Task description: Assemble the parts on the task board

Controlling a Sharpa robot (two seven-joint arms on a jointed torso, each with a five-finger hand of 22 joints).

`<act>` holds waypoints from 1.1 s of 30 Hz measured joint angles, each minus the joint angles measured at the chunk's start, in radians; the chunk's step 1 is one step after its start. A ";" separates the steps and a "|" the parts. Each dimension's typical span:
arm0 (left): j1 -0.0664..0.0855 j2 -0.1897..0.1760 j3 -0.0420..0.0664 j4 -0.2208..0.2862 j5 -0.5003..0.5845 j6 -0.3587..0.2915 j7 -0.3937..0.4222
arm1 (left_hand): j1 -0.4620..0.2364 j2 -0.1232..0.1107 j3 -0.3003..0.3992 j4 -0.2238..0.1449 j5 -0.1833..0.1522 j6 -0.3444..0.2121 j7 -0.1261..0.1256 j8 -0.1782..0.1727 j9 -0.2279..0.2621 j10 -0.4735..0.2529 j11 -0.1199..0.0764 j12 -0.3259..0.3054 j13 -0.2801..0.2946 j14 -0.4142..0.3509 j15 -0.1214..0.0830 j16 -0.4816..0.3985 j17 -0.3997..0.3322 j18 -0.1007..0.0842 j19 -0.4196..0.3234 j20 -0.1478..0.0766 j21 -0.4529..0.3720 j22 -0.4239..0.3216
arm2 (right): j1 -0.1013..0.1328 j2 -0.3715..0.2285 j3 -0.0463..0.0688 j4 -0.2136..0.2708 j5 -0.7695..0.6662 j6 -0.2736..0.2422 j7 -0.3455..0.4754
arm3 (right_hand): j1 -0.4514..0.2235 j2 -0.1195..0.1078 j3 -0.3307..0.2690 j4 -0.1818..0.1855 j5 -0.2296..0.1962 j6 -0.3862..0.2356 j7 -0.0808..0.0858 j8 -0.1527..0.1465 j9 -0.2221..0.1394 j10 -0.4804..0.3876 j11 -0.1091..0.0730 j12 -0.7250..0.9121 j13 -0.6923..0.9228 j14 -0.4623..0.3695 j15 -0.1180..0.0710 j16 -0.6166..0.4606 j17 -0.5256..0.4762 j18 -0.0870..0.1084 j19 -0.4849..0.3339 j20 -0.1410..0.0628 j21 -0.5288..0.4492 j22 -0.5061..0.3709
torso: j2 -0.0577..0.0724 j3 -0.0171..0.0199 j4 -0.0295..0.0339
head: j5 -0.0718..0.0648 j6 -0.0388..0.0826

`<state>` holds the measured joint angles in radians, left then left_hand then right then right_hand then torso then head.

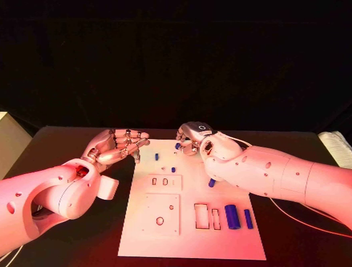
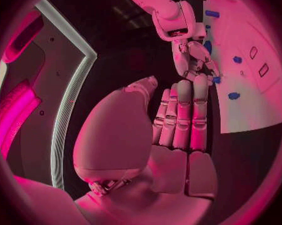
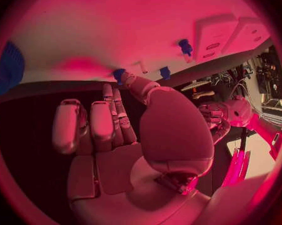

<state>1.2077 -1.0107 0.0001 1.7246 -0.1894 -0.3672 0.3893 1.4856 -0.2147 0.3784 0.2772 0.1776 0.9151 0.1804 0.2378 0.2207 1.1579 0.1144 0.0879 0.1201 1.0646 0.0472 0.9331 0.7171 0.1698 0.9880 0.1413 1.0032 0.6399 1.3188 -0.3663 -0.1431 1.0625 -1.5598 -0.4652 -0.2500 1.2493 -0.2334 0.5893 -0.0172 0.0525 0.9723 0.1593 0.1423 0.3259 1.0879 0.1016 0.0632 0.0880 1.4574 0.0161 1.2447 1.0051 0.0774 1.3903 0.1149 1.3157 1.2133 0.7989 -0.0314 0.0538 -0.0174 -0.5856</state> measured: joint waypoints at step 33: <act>0.000 -0.015 0.000 -0.010 0.000 0.005 -0.001 | 0.000 0.000 0.003 0.003 0.000 0.000 0.000 0.000 0.001 0.000 0.000 0.000 0.000 0.000 0.000 0.000 -0.001 0.000 0.000 0.000 0.000 0.003 | 0.052 -0.402 0.017 0.317 0.259 -0.016 0.035 | 0.189 0.008 -0.416 0.275 0.008 -0.089 0.004 0.053 0.043 0.376 -0.023 1.446 1.219 0.010 -0.017 0.311 0.303 -0.064 0.076 -0.013 0.253 0.095 | -0.017 0.0092 -0.0322 | 0.004 0.007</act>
<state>1.2082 -1.0261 -0.0002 1.7143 -0.1891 -0.3619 0.3884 1.4856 -0.2147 0.3811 0.2800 0.1776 0.9151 0.1804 0.2378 0.2216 1.1580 0.1144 0.0879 0.1200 1.0646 0.0472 0.9331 0.7163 0.1697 0.9880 0.1413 1.0032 0.6425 1.3712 -0.7682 -0.1261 1.3791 -1.3011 -0.4814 -0.2145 1.4383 -0.2250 0.1734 0.2582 0.0602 0.8837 0.1638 0.1956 0.3685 1.4638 0.0787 1.5089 1.3065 1.4674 -0.0006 1.5562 1.3085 0.0134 1.4658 0.1020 1.5684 1.3082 0.7820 -0.0222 0.0216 -0.0138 -0.5785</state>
